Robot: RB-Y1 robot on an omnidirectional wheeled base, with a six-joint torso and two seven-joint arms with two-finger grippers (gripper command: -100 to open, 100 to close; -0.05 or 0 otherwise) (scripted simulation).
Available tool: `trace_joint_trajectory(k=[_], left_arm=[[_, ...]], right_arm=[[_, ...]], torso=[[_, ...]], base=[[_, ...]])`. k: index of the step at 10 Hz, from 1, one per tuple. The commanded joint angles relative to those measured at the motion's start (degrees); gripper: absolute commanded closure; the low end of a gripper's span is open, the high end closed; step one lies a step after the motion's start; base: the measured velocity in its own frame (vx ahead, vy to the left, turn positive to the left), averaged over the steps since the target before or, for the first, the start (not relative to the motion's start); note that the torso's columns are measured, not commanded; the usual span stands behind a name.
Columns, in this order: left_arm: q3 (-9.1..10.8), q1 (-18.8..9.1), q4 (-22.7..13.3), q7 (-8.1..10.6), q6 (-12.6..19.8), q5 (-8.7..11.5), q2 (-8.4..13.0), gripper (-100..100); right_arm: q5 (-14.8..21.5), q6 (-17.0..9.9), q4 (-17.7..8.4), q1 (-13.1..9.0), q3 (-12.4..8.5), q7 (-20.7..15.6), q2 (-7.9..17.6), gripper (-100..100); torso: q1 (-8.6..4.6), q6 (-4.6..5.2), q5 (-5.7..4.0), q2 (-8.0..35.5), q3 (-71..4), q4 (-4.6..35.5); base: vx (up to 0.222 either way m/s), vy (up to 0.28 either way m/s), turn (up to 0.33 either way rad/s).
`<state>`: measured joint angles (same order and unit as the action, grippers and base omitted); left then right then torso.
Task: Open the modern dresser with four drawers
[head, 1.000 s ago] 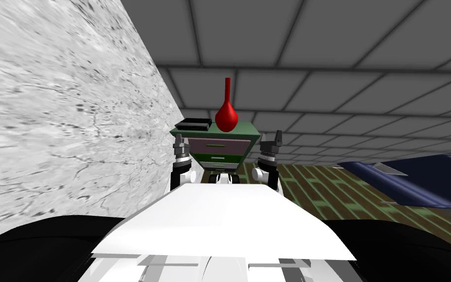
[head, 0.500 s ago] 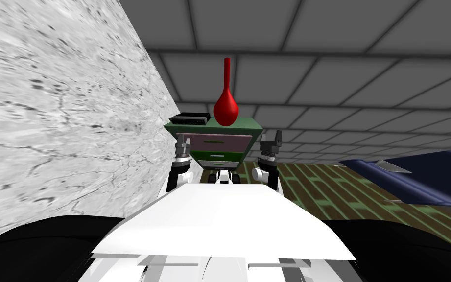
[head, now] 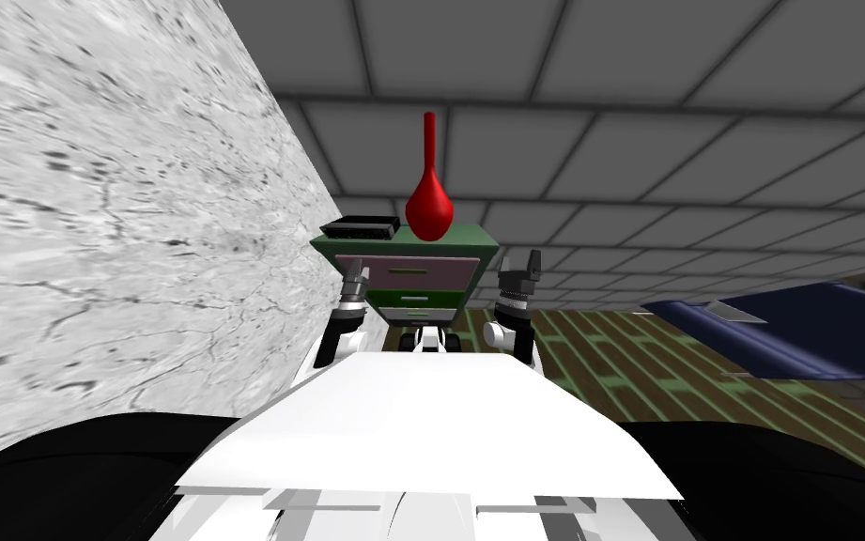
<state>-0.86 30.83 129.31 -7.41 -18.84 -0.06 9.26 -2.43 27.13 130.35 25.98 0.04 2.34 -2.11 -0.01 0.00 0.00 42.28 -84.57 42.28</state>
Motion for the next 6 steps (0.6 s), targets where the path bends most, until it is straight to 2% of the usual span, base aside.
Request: trace_joint_trajectory(k=[1, 6], left_arm=[[-0.78, 0.2, 0.5, 0.11, 3.4, -0.4, 0.0, -100], [-1.98, 0.6, 1.6, 0.55, 9.6, -1.1, -1.8, -100]], right_arm=[[0.0, 0.0, 0.0, 0.0, 0.0, 0.0, 0.0, 0], [0.0, 0.0, 0.0, 0.0, 0.0, 0.0, 0.0, 0]], torso=[[0.01, 0.0, 0.0, 0.0, 0.0, 0.0], [0.02, 0.0, 0.01, 0.0, 0.0, 0.0]], base=[[-0.017, -0.013, -0.06], [-0.018, -0.013, -0.046]])
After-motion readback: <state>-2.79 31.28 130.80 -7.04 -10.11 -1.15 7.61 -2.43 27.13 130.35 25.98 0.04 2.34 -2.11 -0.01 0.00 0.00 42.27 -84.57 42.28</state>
